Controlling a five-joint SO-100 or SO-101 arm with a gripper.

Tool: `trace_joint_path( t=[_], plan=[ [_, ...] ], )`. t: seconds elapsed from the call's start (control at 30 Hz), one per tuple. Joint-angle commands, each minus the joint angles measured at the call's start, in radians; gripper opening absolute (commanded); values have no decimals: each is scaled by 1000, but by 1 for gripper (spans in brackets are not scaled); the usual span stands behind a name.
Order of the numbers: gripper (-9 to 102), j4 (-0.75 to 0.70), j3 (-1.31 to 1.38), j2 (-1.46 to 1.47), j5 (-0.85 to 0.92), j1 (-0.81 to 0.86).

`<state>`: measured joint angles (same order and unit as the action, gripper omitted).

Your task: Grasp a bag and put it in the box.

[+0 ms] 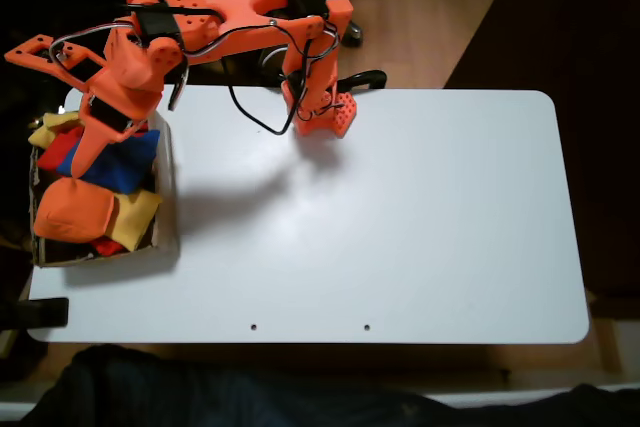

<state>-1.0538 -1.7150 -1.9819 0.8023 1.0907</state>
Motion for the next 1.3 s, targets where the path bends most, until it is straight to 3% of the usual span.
trace_joint_path(
  t=[0.0, 0.97, 1.27],
  plan=[
    [54, 6, 0, -75, -26, -20],
    [54, 12, -163, -499, -298, -285],
    [54, 80, -244, -618, -601, -368]
  ],
)
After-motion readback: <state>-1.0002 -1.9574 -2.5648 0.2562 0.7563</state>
